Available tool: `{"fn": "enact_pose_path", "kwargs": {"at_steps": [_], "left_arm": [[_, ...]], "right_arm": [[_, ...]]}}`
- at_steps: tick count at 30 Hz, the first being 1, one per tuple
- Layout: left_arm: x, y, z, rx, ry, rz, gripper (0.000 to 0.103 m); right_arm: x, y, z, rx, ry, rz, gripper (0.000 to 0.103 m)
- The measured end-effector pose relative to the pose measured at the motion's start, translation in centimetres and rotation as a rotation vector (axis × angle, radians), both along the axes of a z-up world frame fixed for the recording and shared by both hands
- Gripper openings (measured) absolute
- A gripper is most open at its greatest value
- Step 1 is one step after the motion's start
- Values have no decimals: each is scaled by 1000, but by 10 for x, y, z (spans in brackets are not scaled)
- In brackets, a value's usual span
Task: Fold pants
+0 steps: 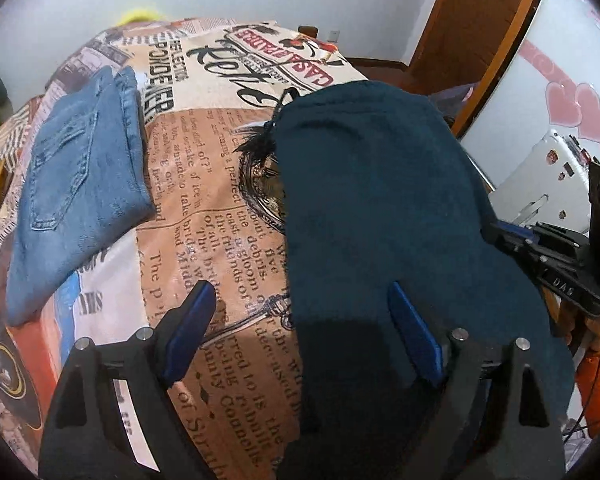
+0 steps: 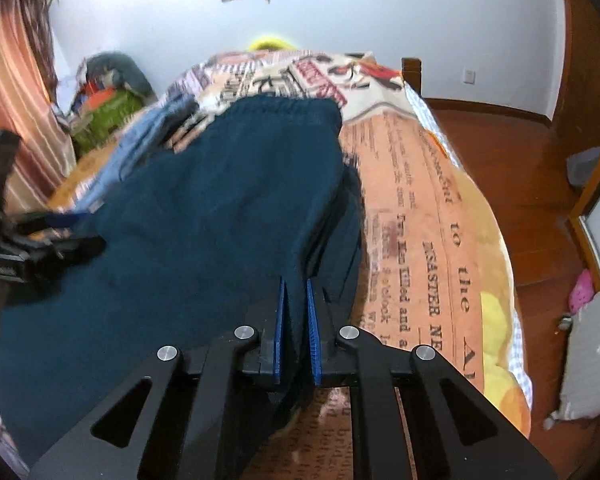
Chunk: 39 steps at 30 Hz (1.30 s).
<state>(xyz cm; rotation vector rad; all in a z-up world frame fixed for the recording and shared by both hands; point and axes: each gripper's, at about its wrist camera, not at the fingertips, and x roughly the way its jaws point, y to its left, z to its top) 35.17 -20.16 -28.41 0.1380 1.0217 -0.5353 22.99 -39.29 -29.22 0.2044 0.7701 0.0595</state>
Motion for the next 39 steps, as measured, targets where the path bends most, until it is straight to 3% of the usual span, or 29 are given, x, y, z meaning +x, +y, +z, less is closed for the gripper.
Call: {"fn": "enact_pose_path", "kwargs": {"at_steps": [5,7,9,11,13,19,22,26,33,35,39], "left_arm": [[-2,-7,24,83,-98,10,87],[0,-7,36,82,-130,9,87],[5,-5,42,65,-124,8,87],[12,-5,44,63,-116,7,88],[16,-8,43,84,-128,10,88],[41,-12,31,118,-115,23,87],[55,-7,23,117,-77,43,87],[53,3,18,56,6,49,87],[9,-4,17,25,67,-76,88],[0,-7,12,24,97,-106,88],[2,-8,6,2,136,-113,94]], "right_arm": [[-4,-11,11,55,-2,-14,11],[-6,-17,18,72,-14,-29,14],[-9,-19,25,66,-21,-30,18],[-13,-18,32,56,-40,-34,37],[-15,-17,39,22,-68,-35,46],[-5,-16,40,36,-79,-32,50],[-5,-16,31,59,-54,-34,52],[-10,-16,18,114,6,-32,52],[-31,-15,8,227,54,-32,52],[-37,-17,6,258,55,-44,59],[-34,-21,-5,319,78,-38,61]]}}
